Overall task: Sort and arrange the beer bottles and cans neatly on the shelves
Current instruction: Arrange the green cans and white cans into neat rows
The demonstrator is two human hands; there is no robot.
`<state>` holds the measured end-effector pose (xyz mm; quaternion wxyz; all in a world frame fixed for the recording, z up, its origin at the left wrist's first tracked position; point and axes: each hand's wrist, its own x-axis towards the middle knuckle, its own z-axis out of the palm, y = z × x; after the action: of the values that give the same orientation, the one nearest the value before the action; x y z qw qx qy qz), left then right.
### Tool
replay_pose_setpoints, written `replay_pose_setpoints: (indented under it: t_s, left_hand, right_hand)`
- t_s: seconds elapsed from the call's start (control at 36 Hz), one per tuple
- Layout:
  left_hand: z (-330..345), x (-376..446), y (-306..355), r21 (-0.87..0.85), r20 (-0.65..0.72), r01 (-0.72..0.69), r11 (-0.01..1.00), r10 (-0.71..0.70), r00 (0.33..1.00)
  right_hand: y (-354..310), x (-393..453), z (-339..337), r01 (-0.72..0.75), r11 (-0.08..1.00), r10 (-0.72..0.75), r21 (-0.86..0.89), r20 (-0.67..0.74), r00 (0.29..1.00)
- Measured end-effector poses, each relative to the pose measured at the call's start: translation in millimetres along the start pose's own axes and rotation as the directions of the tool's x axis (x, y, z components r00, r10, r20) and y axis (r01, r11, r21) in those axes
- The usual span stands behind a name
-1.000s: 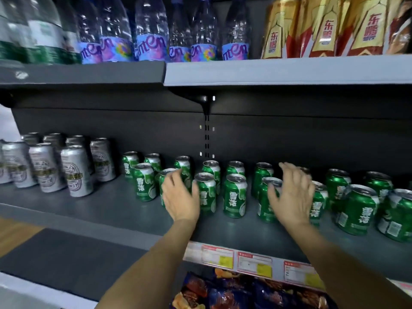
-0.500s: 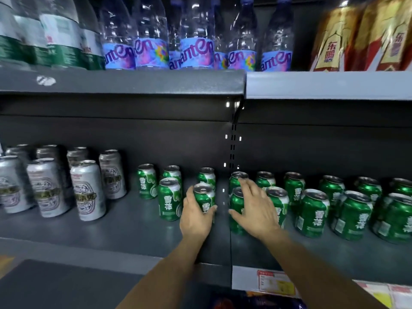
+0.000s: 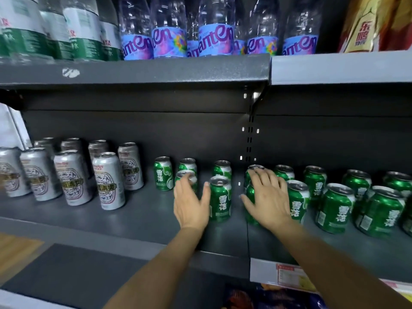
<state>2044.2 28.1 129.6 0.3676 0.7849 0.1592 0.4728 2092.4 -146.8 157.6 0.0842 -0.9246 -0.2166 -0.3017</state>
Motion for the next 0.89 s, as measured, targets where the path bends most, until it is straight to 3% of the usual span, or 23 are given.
replay_pose_setpoints:
  t_s: [0.11,0.22,0.44,0.67,0.89]
  left_hand:
    - [-8.2,20.8,-17.8,0.031,-0.014,0.145,0.989,-0.144,0.989]
    - [-13.4,39.9,-40.4,0.040,0.134,0.264,0.964,-0.267,0.955]
    - [-10.8,64.5,-69.5,-0.061,0.458,0.238,0.969,-0.185,0.869]
    - [-14.6,68.2,-75.2,-0.021,0.425,0.175,0.984,-0.150,0.893]
    - [-15.0,68.8,-84.7,-0.054,0.440,0.151,0.987,-0.112,0.891]
  right_hand:
    - [-25.3,6.5,-2.3,0.085,0.995,-0.083,0.058,-0.035,0.996]
    - [-51.4,23.0,-0.8,0.173,0.985,-0.170,-0.008,0.142,0.975]
    - [-90.2,45.6,9.4,-0.015,0.997,0.039,-0.080,0.316,0.948]
    - [-102.9,51.2,16.5,-0.165,0.986,0.166,-0.028,0.297,0.940]
    - [-104.4,56.5,24.2,-0.195,0.981,0.186,0.001,0.296,0.937]
